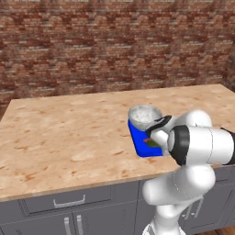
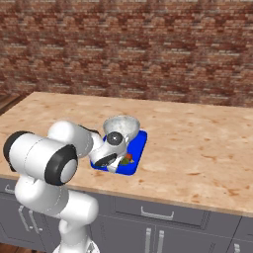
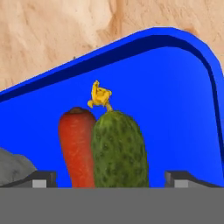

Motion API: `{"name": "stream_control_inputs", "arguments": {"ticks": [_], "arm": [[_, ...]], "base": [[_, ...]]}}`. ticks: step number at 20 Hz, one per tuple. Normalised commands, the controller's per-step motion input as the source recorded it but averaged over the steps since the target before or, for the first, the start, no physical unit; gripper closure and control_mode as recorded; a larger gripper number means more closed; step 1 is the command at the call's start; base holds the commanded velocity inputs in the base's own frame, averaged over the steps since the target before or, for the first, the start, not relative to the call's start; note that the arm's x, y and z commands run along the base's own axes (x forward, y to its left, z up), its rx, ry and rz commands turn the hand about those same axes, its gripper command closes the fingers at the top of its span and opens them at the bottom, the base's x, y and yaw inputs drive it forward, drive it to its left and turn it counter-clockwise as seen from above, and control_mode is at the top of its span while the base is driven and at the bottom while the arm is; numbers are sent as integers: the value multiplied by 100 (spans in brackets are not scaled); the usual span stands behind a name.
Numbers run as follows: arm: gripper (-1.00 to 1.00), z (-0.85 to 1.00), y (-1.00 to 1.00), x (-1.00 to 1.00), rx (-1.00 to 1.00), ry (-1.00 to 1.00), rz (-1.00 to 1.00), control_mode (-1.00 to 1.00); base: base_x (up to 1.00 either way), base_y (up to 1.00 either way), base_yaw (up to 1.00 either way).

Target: Place the two vegetables and bowl onto the tray for setting up a vegetable dip station.

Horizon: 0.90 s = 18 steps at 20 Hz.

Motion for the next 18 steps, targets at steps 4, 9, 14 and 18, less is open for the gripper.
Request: {"name": "stream_control_inputs", "arguments": {"ticks": [4, 9, 14, 18], "arm": [[-100, 0, 6, -3, 0, -6, -6, -100], [-100, 11, 6, -6, 0, -1, 0, -100], [-100, 17, 6, -12, 0, -3, 0, -100], [-100, 20, 5, -2, -3, -2, 0, -100]], "base": [[0, 0, 0], [0, 0, 0], [0, 0, 0], [0, 0, 0]]}}
